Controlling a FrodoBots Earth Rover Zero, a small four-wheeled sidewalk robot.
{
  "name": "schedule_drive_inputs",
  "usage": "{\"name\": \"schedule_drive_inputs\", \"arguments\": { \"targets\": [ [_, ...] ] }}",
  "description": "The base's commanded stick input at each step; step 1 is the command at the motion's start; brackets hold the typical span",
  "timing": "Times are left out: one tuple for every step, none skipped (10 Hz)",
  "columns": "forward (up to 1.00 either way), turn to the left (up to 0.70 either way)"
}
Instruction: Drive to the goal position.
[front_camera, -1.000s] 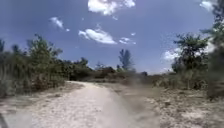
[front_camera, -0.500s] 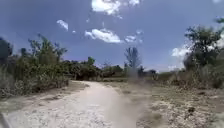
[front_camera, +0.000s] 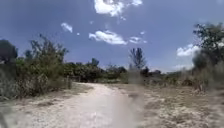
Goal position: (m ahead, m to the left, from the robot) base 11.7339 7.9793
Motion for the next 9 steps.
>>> {"name": "schedule_drive_inputs", "arguments": {
  "targets": [
    [0.85, 0.00],
    [0.85, 0.00],
    [0.85, 0.00],
    [0.85, 0.00],
    [0.85, 0.00],
    [0.85, 0.00],
    [0.85, 0.00],
    [0.85, 0.00],
    [0.85, 0.00]
  ]
}}
